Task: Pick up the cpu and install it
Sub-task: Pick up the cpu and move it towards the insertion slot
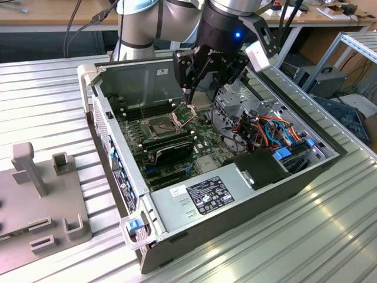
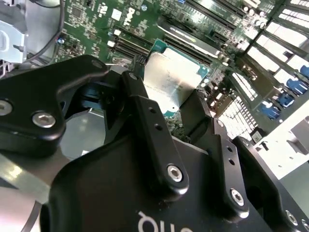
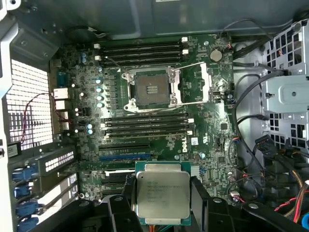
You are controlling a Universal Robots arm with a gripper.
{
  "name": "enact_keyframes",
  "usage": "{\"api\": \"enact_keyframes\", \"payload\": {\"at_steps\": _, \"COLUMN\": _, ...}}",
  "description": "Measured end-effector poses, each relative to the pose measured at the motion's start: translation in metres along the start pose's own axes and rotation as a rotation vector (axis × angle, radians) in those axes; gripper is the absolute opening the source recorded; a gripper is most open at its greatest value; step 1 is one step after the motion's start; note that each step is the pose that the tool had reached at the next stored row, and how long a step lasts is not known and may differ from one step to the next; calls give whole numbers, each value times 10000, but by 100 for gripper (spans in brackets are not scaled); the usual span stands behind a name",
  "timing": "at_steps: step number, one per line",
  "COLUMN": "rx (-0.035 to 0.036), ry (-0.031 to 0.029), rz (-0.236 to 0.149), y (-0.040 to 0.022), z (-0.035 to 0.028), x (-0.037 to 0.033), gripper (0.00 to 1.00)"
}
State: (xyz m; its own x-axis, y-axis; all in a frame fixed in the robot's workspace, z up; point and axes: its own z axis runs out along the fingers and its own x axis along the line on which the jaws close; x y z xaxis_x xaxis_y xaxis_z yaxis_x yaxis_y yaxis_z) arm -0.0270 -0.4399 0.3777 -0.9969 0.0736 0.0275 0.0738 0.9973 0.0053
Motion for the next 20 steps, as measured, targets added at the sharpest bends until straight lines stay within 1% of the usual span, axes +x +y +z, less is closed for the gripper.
{"api": "enact_keyframes", "payload": {"at_steps": 3, "rx": -1, "ry": 0, "rz": 1, "y": 3, "z": 0, "x": -34, "gripper": 55}}
{"api": "enact_keyframes", "payload": {"at_steps": 10, "rx": -1, "ry": -1, "rz": 1, "y": 3, "z": -1, "x": -39, "gripper": 55}}
{"api": "enact_keyframes", "payload": {"at_steps": 13, "rx": 0, "ry": 0, "rz": 1, "y": 4, "z": -1, "x": -55, "gripper": 55}}
{"api": "enact_keyframes", "payload": {"at_steps": 16, "rx": -1, "ry": 0, "rz": 2, "y": 7, "z": -2, "x": -96, "gripper": 55}}
{"api": "enact_keyframes", "payload": {"at_steps": 18, "rx": 0, "ry": 0, "rz": 1, "y": 11, "z": -3, "x": -151, "gripper": 55}}
{"api": "enact_keyframes", "payload": {"at_steps": 20, "rx": -1, "ry": 0, "rz": 1, "y": 13, "z": -3, "x": -179, "gripper": 55}}
